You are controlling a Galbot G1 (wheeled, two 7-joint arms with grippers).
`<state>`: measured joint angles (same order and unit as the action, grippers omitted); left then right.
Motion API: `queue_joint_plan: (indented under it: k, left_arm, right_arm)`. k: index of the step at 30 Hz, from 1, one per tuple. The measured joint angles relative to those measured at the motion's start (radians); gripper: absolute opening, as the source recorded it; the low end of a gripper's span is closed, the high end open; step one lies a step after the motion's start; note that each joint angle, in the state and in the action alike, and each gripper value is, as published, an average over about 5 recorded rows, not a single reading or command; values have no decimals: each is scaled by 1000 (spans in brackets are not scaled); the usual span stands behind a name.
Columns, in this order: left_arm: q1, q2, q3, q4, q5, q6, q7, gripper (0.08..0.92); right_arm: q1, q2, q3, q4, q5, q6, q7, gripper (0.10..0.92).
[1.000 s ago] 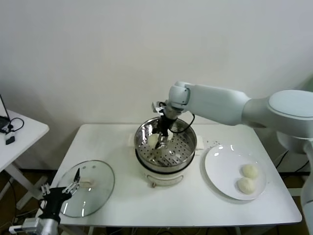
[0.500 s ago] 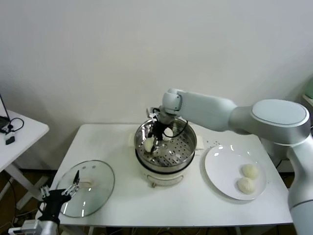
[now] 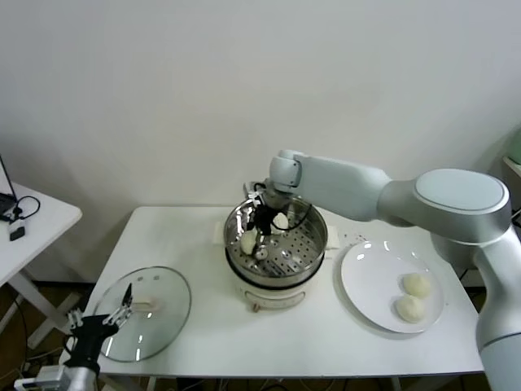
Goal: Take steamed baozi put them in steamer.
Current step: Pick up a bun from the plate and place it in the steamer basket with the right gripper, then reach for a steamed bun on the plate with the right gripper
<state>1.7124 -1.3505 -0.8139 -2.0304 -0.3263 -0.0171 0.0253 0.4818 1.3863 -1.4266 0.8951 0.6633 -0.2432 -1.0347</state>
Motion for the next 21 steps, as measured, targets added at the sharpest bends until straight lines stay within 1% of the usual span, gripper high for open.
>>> queue_joint_plan:
  k: [4,13,21]
  left_arm:
    - [1,0,0,0,0,0,0,823]
    - [0,0,-1,1,0,0,-1,823]
    - [-1,0,-2,6,0,3,-2,823]
  right_arm:
    - [2,-4,4,3,-5,4,-5,815]
    - [49,-43,-3,44,-4,24,-36,823]
    - [179,-169,-41,159,5,66,-91,823]
